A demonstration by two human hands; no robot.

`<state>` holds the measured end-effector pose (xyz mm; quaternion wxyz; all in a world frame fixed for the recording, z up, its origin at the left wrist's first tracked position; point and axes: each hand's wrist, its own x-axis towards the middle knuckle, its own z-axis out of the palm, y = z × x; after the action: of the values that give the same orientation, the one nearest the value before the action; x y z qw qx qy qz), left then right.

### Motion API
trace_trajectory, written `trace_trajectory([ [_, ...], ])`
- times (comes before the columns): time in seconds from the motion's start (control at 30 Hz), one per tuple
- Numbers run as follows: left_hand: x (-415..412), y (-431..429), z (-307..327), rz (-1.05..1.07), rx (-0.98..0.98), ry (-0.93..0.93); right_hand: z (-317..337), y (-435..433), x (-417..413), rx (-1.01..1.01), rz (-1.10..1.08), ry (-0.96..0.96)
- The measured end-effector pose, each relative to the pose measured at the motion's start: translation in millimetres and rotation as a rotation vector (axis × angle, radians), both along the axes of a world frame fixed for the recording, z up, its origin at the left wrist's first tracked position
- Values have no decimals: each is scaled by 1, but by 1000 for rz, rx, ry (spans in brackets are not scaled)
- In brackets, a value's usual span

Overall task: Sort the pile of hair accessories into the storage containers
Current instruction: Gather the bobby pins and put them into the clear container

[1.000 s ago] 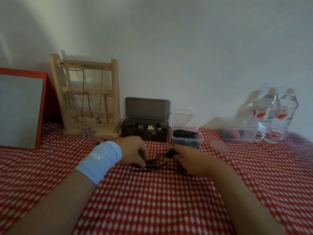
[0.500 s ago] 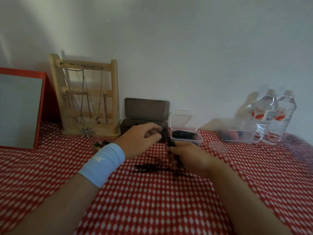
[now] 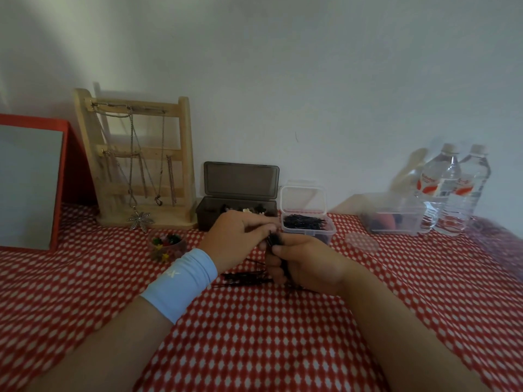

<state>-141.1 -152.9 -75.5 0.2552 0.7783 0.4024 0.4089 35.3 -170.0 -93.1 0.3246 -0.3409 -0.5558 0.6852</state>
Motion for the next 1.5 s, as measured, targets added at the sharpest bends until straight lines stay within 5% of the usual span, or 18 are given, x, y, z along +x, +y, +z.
trace_trajectory([
  [0.27, 4, -3, -2, -90, -75, -38, 4, -2, 1, -47, -100, 60],
  [0.6, 1, 1, -4, -101, -32, 28, 5, -7, 3, -17, 49, 19],
  [0.8, -3, -1, 0, -247, -361, 36, 3, -5, 8, -59, 60, 33],
  [0.97, 10, 5, -11, -153, -527, -371, 7, 6, 3, 20, -205, 363],
  [1.1, 22, -7, -12, -244, -635, -54, 13, 8, 2, 64, -382, 604],
  [1.33, 23, -12, -12, -176, -669, -188, 12, 3, -6, 140, -359, 570],
  [1.5, 22, -13, -9, -241, -833, -240, 8, 5, -10, 168, -399, 366],
])
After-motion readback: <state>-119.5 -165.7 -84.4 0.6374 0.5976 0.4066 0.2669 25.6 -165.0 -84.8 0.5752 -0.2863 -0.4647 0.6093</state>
